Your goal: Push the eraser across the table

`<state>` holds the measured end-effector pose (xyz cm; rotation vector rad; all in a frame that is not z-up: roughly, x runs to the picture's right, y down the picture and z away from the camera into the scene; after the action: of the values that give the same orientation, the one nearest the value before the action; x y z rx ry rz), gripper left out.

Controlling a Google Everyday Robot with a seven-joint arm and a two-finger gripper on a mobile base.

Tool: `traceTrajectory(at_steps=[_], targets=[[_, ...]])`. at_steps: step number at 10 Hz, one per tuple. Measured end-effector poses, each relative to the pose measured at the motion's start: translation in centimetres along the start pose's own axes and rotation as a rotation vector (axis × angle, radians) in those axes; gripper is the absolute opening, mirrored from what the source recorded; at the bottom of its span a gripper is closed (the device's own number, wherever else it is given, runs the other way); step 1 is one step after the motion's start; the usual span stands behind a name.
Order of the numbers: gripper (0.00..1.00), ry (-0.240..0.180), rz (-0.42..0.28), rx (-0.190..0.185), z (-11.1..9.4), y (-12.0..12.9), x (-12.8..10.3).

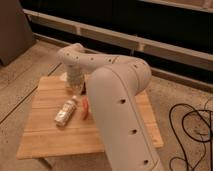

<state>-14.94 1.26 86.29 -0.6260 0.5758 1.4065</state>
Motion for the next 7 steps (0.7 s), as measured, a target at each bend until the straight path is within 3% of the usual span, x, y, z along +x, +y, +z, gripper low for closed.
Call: traceTrajectory(at_steps=[1, 4, 7], targets=[[0.0, -0.01, 0.008, 0.018, -0.1, -0.4, -1.2], [0.0, 0.003, 0.021, 0.02, 1.3, -0.7, -3.1], [0.0, 0.031, -0.01, -0.011, 4.1, 0.0, -3.9]])
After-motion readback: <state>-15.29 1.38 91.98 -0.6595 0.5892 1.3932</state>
